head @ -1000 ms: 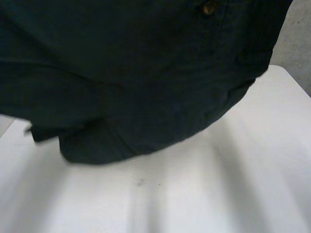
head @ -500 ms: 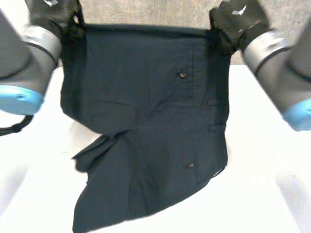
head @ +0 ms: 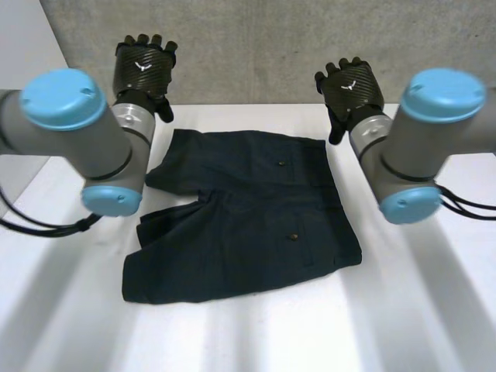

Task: Fold the shorts.

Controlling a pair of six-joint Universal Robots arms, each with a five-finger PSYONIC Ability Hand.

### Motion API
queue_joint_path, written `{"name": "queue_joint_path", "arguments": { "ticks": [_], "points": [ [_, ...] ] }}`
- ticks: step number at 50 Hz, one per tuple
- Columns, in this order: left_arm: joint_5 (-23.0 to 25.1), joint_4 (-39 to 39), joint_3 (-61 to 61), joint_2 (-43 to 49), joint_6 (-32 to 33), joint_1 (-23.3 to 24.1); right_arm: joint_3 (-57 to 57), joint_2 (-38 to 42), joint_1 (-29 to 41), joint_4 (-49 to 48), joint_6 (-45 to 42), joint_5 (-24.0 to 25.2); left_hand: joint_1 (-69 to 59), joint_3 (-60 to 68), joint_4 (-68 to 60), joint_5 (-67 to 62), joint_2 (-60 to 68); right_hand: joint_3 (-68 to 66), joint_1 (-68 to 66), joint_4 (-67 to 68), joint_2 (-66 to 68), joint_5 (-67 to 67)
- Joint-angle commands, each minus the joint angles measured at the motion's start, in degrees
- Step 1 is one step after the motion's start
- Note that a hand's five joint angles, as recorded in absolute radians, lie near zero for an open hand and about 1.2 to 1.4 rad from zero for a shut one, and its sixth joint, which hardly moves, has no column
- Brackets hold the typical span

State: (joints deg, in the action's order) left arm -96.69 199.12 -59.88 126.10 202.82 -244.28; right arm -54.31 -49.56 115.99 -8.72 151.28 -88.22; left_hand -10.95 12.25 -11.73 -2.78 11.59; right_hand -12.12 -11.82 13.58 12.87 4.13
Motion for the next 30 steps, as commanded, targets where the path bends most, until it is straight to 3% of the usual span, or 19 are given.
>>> {"name": "queue_joint_path", "arguments": {
  "ticks": [1,6,12,20,30],
  "points": [
    [0.1,-2.7,-19.6,-16.3,-2.3,2.0,-20.3,-15.9,-2.5,12.9,0.2,6.0,-2.6,1.3,-1.8,-0.8,2.0,2.1,1.8,-3.6,-2.9,-4.1],
    [0.3,-10.2,-32.9,-24.1,-6.1,3.0,-32.2,-21.6,-3.7,15.7,0.3,7.1,-7.5,6.2,-6.7,-5.7,6.9,0.2,-0.1,-1.7,-1.0,-2.2],
    [0.3,-15.9,-44.7,-26.1,-8.2,3.5,-45.2,-24.4,-3.9,9.4,0.1,7.4,-13.7,12.4,-12.9,-11.9,13.1,-9.9,-10.2,8.4,9.1,7.9],
    [0.1,-10.6,-54.3,-25.9,-8.0,1.3,-55.1,-23.8,-5.5,-6.6,0.3,12.3,-19.1,17.8,-18.3,-17.3,18.5,-22.9,-23.2,21.4,22.1,20.8],
    [0.1,-5.1,-56.8,-21.9,-7.6,0.5,-54.0,-18.3,-5.9,-10.7,0.2,13.0,-20.3,19.0,-19.5,-18.5,19.7,-29.1,-29.4,27.6,28.3,27.1]
  ]
}}
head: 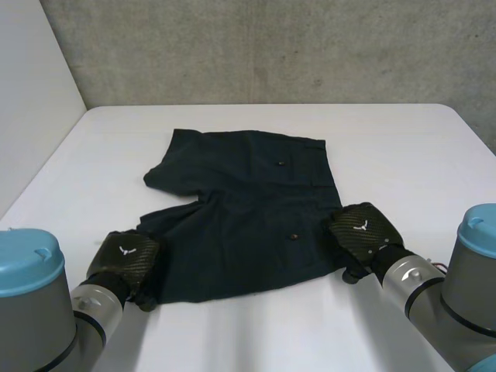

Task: Fold the shorts.

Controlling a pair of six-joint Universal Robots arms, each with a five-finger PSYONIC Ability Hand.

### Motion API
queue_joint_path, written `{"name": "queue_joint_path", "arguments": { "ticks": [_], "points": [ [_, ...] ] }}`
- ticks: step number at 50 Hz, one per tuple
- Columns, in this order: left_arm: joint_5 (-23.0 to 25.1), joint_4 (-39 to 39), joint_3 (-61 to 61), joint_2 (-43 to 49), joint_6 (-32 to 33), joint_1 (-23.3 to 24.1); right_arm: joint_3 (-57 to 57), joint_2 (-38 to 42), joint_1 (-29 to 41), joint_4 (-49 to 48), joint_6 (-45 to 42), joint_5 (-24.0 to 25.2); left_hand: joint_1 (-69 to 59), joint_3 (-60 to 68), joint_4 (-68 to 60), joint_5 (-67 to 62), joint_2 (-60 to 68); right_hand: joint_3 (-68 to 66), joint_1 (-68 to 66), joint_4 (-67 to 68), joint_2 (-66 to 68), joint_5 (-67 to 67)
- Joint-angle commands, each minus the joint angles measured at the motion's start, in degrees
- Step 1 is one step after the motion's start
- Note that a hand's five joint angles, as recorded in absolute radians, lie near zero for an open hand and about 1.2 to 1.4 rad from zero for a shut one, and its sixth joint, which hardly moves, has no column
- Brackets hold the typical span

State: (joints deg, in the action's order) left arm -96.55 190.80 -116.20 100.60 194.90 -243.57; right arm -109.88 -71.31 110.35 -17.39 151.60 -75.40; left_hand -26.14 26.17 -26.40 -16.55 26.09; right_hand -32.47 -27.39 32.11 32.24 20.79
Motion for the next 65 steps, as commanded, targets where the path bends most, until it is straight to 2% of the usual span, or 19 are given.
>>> {"name": "queue_joint_path", "arguments": {
  "ticks": [1,5,6,9,11,12,28,34,37,41,44,49,54,58,63,65],
  "points": [
    [0.0,3.3,-0.3,4.2,0.3,-0.2,1.8,3.7,-0.2,-2.3,-0.1,0.1,-5.1,5.1,-4.8,-4.7,5.2,-8.9,-14.0,9.3,9.1,10.6],
    [-0.1,4.5,0.1,5.5,0.4,-0.2,2.3,5.6,-0.3,-2.7,-0.2,0.1,-5.1,5.1,-4.8,-4.7,5.2,-9.2,-14.3,9.6,9.5,10.9],
    [-0.1,4.8,0.2,5.5,0.4,-0.2,2.6,6.0,-0.2,-2.7,-0.4,0.1,-5.1,5.1,-4.8,-4.7,5.2,-12.7,-17.8,13.1,13.0,14.4],
    [-0.2,6.1,0.4,5.5,0.4,-0.4,3.1,6.2,-0.2,-3.0,-0.3,0.2,-8.1,8.1,-7.9,-7.7,8.2,-26.2,-31.3,26.5,26.4,27.9],
    [-0.2,6.8,0.6,5.5,0.5,-0.5,3.4,6.3,-0.3,-3.5,-0.2,0.2,-10.5,10.4,-10.2,-10.1,10.5,-45.5,-50.6,45.9,45.7,47.2],
    [-0.2,6.9,0.7,5.5,0.5,-0.5,3.4,6.2,-0.3,-3.6,-0.1,0.1,-11.3,11.3,-11.1,-10.9,11.4,-47.5,-52.6,47.9,47.7,49.2],
    [-0.2,7.0,1.5,8.6,2.2,-0.5,2.7,5.4,-0.3,-4.2,0.1,-0.5,-23.6,23.6,-23.3,-23.2,23.6,-47.5,-52.6,47.9,47.8,49.2],
    [-0.2,7.0,1.2,8.6,5.1,-0.4,2.7,5.3,-0.4,-4.1,0.0,-0.6,-53.8,53.8,-53.6,-53.4,53.9,-47.5,-52.6,47.9,47.8,49.2],
    [-0.3,6.9,1.2,8.2,5.4,-0.2,2.9,5.1,-0.4,-3.4,-0.1,-1.0,-53.9,53.8,-53.6,-53.5,53.9,-47.5,-52.6,47.9,47.8,49.2],
    [-0.6,6.3,1.0,3.7,6.0,0.1,3.3,2.4,-0.4,-1.7,-0.6,-1.9,-53.9,53.8,-53.6,-53.5,53.9,-47.5,-52.6,47.9,47.8,49.2],
    [-0.6,4.5,0.8,-3.9,6.9,-0.2,3.8,-2.0,-0.4,1.3,-0.9,-2.3,-53.9,53.8,-53.6,-53.5,53.9,-47.5,-52.6,47.9,47.8,49.2],
    [-0.5,-0.7,4.6,-17.9,8.7,-0.8,8.3,-15.0,-0.6,10.4,-0.7,-2.0,-53.9,53.8,-53.6,-53.5,53.9,-47.5,-52.6,47.9,47.8,49.2],
    [-0.3,-3.7,14.9,-32.7,9.7,-1.3,15.9,-26.0,-0.1,14.7,-0.4,-2.0,-53.9,53.8,-53.6,-53.5,53.9,-47.5,-52.6,47.9,47.8,49.2],
    [-0.4,-4.6,23.7,-37.5,9.6,-1.3,24.4,-30.8,-0.1,17.2,-0.3,-2.6,-53.9,53.8,-53.6,-53.5,53.9,-47.5,-52.6,47.9,47.8,49.2],
    [-0.5,-7.1,33.3,-36.8,9.6,-1.6,35.3,-32.1,-0.5,22.9,2.6,-2.5,-53.9,53.8,-53.6,-53.5,53.9,-47.5,-52.6,47.9,47.8,49.2],
    [-0.6,-8.2,35.3,-35.3,9.6,-1.5,36.5,-31.7,-0.4,23.7,3.4,-2.4,-53.9,53.8,-53.6,-53.5,53.9,-47.5,-52.6,47.9,47.8,49.2]
  ]
}}
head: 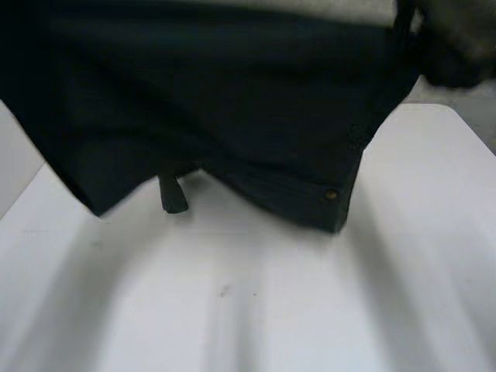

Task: Fold the shorts.

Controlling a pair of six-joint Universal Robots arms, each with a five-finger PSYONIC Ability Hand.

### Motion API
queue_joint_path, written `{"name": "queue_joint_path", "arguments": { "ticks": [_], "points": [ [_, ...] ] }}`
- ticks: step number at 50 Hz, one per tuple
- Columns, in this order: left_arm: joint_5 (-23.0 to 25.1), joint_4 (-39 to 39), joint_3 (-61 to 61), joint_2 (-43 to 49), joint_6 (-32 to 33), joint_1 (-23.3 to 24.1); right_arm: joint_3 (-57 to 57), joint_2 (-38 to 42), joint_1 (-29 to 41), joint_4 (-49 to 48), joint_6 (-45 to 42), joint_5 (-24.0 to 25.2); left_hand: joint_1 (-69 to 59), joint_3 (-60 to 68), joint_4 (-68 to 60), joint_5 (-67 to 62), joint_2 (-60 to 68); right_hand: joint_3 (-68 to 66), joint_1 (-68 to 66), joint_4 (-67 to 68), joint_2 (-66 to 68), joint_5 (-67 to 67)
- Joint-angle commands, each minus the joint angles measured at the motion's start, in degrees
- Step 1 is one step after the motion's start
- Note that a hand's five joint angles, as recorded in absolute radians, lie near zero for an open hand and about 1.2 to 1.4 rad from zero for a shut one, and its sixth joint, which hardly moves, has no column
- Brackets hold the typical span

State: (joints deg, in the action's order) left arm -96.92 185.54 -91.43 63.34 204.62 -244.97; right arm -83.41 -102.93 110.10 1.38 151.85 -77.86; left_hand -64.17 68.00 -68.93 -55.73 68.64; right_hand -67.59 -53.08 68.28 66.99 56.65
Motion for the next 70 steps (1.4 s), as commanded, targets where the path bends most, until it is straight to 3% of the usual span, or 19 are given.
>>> {"name": "queue_joint_path", "arguments": {
  "ticks": [1,6,12,17,21,26,33,34,35,36,41,44,50,55,58,59,64,70],
  "points": [
    [-0.3,-3.7,12.0,4.7,-0.1,-0.2,10.5,0.0,-0.1,5.4,3.5,0.0,-15.8,12.0,-11.1,-14.3,11.4,-12.4,-26.9,11.7,13.0,13.4],
    [-0.3,-3.5,12.4,10.9,-0.1,-0.2,10.2,8.2,-0.1,5.9,4.2,-0.2,-15.8,12.0,-11.1,-14.3,11.4,-12.4,-26.9,11.7,13.0,13.4],
    [0.2,-2.7,13.0,26.1,0.0,-0.1,10.0,17.9,0.4,5.5,4.2,-0.4,-15.8,12.0,-11.1,-14.3,11.4,-12.4,-26.9,11.7,13.0,13.4],
    [0.0,2.8,15.8,40.8,0.1,-0.2,12.6,30.7,0.5,3.7,4.3,-3.5,-15.8,12.0,-11.1,-14.3,11.4,-12.4,-26.9,11.7,13.0,13.4],
    [-0.3,7.5,21.6,53.3,1.4,-0.2,16.4,40.6,0.6,-1.1,4.0,-7.4,-15.8,12.0,-11.1,-14.3,11.4,-12.4,-26.9,11.7,13.0,13.4],
    [-2.4,10.9,36.3,69.2,8.2,-0.4,23.8,51.3,0.9,-7.5,3.7,-11.3,-15.8,12.0,-11.1,-14.3,11.4,-12.4,-26.9,11.7,13.0,13.4],
    [-2.7,15.0,49.0,79.9,11.7,0.3,32.0,60.6,0.9,-16.7,3.9,-13.5,-15.8,12.0,-11.1,-14.3,11.4,-12.4,-26.9,11.7,13.0,13.4],
    [-2.7,17.5,49.3,80.8,11.6,0.5,32.7,61.4,1.0,-17.0,3.9,-13.5,-4.4,0.5,0.4,-2.8,-0.1,-12.4,-26.9,11.7,13.0,13.4],
    [-3.0,18.8,49.2,81.0,11.7,0.7,33.1,62.1,1.0,-17.0,3.6,-13.5,21.9,-25.7,26.7,23.5,-26.4,5.4,-9.2,-6.0,-4.7,-4.4],
    [-3.2,20.0,49.2,81.1,11.7,1.0,34.2,63.3,1.0,-15.6,3.2,-13.6,51.0,-54.8,55.7,52.5,-55.4,57.6,43.1,-58.3,-57.0,-56.6],
    [-3.5,24.3,45.8,80.6,11.8,3.0,35.0,63.7,1.3,-8.1,2.4,-13.1,54.2,-58.0,58.9,55.7,-58.6,57.6,43.1,-58.3,-57.0,-56.6],
    [-3.7,24.2,41.1,78.6,11.6,3.9,33.1,59.4,2.1,-4.3,2.8,-13.2,54.2,-58.0,58.9,55.7,-58.6,57.6,43.1,-58.3,-57.0,-56.6],
    [-4.2,22.8,23.9,64.1,7.7,5.7,22.6,49.0,2.1,-0.6,2.0,-9.5,51.8,-55.6,56.5,53.3,-56.3,57.6,43.1,-58.3,-57.0,-56.6],
    [-4.2,13.4,11.6,53.2,2.1,7.9,9.4,40.2,-1.4,3.3,-3.6,2.2,49.3,-53.1,54.0,50.8,-53.7,57.6,43.1,-58.3,-57.0,-56.6],
    [-4.0,3.8,5.3,47.1,-4.5,10.5,3.1,36.9,-4.3,4.6,-6.9,6.1,47.4,-51.2,52.2,49.0,-51.9,57.6,43.1,-58.3,-57.0,-56.6],
    [-4.0,1.5,4.2,45.9,-6.1,11.1,-1.2,34.3,-5.9,5.0,-9.1,8.5,46.6,-50.4,51.3,48.1,-51.0,52.2,37.7,-52.9,-51.6,-51.2],
    [-3.4,-10.3,-5.1,38.6,-18.3,13.6,-11.9,29.0,-8.9,4.9,-14.1,12.5,37.5,-41.3,42.3,39.1,-42.0,41.2,26.7,-41.9,-40.6,-40.3],
    [-3.3,-12.0,-14.7,34.7,-21.3,14.1,-21.8,25.2,-12.4,2.8,-17.5,15.3,26.9,-30.7,31.6,28.4,-31.3,33.8,19.3,-34.5,-33.2,-32.9]
  ]
}}
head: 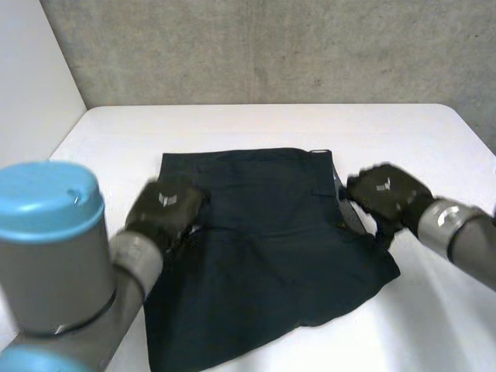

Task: Fold the shorts.

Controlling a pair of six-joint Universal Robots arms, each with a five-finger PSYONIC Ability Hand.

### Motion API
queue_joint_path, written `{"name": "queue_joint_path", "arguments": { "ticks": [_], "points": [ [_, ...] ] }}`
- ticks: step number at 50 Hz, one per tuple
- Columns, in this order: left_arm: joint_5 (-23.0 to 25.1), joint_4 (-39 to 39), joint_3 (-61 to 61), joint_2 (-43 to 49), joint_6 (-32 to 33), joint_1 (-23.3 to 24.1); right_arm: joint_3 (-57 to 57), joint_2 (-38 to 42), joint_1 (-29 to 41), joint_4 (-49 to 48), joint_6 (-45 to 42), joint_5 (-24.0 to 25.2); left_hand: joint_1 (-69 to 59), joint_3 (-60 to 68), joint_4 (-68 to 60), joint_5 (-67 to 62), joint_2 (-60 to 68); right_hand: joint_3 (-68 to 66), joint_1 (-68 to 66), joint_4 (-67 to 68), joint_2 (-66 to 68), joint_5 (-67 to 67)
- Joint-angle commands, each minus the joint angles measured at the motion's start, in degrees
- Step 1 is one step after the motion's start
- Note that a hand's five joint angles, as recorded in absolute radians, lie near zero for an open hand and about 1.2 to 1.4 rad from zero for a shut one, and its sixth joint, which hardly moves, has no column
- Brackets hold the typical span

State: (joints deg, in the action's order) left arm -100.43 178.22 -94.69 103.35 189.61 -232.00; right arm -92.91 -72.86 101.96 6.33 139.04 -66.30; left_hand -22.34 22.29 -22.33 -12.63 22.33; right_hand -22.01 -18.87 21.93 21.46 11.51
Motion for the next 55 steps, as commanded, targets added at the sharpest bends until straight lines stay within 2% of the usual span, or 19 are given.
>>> {"name": "queue_joint_path", "arguments": {
  "ticks": [1,6,12,24,32,35,36,37,40,41,50,54,55],
  "points": [
    [0.2,-4.6,-12.8,-5.8,-6.3,1.5,-14.9,-5.7,-5.6,-3.3,-5.2,5.6,-15.0,15.0,-15.0,-14.7,15.0,-12.6,-15.8,12.7,13.2,13.1],
    [0.1,-4.0,-18.9,-8.6,-6.2,3.6,-20.5,-6.2,-9.4,-7.3,-6.3,11.1,-15.0,15.0,-15.0,-14.7,15.0,-22.9,-26.0,23.0,23.4,23.4],
    [0.1,-2.2,-21.8,-8.3,-6.1,3.7,-23.2,-5.9,-12.1,-8.9,-6.3,15.1,-15.3,15.3,-15.3,-15.0,15.3,-24.6,-27.7,24.7,25.1,25.1],
    [-0.3,0.5,-21.6,-5.1,-4.9,6.8,-23.6,-2.6,-12.0,-12.2,-6.4,15.2,-15.6,15.7,-15.6,-15.3,15.6,-15.3,-18.5,15.4,15.9,15.8],
    [-1.3,3.1,-20.7,-2.4,-4.3,7.4,-23.8,-1.2,-12.0,-14.6,-6.4,15.2,-17.1,17.2,-17.2,-16.9,17.2,-21.2,-24.3,21.3,21.7,21.7],
    [-1.4,3.2,-20.3,-1.1,-4.2,7.6,-23.8,-1.1,-11.9,-15.5,-6.4,15.0,-22.8,22.9,-22.9,-22.6,22.9,-30.1,-33.2,30.2,30.6,30.6],
    [-1.4,3.3,-20.1,-0.9,-4.2,7.7,-23.8,-0.8,-12.0,-15.9,-6.4,15.0,-25.9,25.9,-25.9,-25.6,25.9,-39.6,-42.8,39.7,40.2,40.1],
    [-1.4,3.4,-19.8,-0.5,-4.0,7.7,-23.8,-0.6,-12.0,-16.2,-6.4,15.0,-36.0,36.1,-36.1,-35.8,36.1,-44.7,-47.9,44.8,45.3,45.2],
    [-1.4,4.0,-19.6,-0.3,-3.7,7.7,-23.7,-0.2,-12.0,-16.6,-6.4,14.9,-50.7,50.8,-50.8,-50.5,50.8,-57.9,-61.1,58.0,58.5,58.4],
    [-1.8,4.6,-19.5,-0.4,-3.5,7.7,-23.7,-0.1,-12.0,-16.6,-6.4,14.9,-57.6,57.6,-57.6,-57.3,57.6,-58.0,-61.1,58.1,58.5,58.5],
    [-6.5,5.9,-19.0,-1.8,3.7,7.8,-23.5,-0.5,-12.2,-14.8,-6.1,13.6,-57.7,57.7,-57.7,-57.4,57.7,-58.0,-61.1,58.1,58.5,58.5],
    [-7.0,4.9,-18.5,-5.7,6.3,7.9,-22.7,-3.3,-12.3,-9.2,-6.5,12.2,-57.7,57.7,-57.7,-57.4,57.7,-58.0,-61.1,58.1,58.5,58.5],
    [-6.8,4.4,-18.4,-6.7,6.9,7.9,-22.1,-5.9,-12.3,-4.7,-6.9,11.0,-57.7,57.7,-57.7,-57.4,57.7,-58.0,-61.1,58.1,58.5,58.5]
  ]
}}
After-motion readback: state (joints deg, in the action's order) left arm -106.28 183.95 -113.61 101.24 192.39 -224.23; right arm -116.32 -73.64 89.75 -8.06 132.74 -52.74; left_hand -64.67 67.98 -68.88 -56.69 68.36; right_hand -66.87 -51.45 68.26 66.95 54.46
